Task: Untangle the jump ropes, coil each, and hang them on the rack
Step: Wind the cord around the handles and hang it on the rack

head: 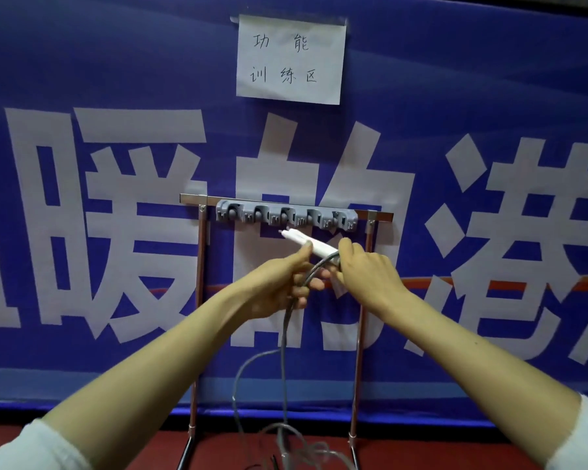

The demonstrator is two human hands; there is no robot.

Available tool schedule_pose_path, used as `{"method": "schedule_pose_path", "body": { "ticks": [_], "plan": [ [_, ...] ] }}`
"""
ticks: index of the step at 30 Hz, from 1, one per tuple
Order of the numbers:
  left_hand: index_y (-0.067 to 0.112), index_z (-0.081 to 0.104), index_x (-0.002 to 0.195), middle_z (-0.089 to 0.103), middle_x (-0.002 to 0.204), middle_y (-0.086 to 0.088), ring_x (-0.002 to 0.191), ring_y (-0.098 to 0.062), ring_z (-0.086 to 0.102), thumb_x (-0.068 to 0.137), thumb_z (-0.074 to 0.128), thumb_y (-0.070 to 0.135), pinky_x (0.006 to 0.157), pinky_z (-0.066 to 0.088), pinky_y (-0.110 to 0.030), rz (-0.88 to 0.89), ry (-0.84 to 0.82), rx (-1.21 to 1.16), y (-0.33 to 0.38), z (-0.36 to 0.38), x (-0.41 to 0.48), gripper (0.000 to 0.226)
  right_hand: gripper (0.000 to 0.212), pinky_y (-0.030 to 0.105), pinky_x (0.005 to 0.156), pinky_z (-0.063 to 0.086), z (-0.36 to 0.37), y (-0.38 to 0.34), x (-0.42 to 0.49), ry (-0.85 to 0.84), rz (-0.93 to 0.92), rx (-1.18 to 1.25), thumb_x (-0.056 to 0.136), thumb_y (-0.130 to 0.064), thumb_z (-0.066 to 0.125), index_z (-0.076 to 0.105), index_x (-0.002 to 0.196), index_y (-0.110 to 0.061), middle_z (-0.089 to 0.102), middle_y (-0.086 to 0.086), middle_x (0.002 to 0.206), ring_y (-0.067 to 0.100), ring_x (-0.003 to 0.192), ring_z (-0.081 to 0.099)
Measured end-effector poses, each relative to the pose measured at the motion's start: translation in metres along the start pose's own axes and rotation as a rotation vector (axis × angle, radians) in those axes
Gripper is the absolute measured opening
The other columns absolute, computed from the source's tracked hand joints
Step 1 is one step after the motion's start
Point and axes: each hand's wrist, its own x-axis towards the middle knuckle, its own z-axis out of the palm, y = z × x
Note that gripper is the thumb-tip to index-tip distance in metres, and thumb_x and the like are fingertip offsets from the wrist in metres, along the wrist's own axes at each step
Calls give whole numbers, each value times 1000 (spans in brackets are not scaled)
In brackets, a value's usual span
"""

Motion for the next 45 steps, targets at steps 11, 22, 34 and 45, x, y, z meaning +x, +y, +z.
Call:
{"method": "schedule_pose_path", "body": {
  "ticks": [11,22,34,45],
  "plan": [
    [2,69,84,57,55,10,49,2,49,94,59,26,56,36,-13,326,191,123,-9,10,1,27,21,33,62,46,-25,2,-5,-155,178,694,88,-26,62,49,100,-14,60,2,87,16,71,55],
    [14,63,81,60,55,14,51,4,49,92,61,30,54,41,-12,479,206,232,3,23,-3,19,48,16,36,23,-39,-6,-11,-189,304,1656,95,-49,46,59,103,-3,52,4,62,8,40,34],
    [19,60,77,55,70,2,64,-11,48,86,71,28,70,39,-27,442,-102,89,-13,-4,-4,17,34,16,36,19,-49,2,-22,-282,242,1935,98,-39,43,62,98,-10,51,7,57,8,35,31],
    [19,68,85,69,78,4,69,-15,64,79,72,21,65,54,-37,696,-153,769,20,-24,-13,7,40,10,35,28,-38,7,-41,-1200,27,1923,84,-46,68,55,102,-12,51,4,61,3,39,37]
  ]
}}
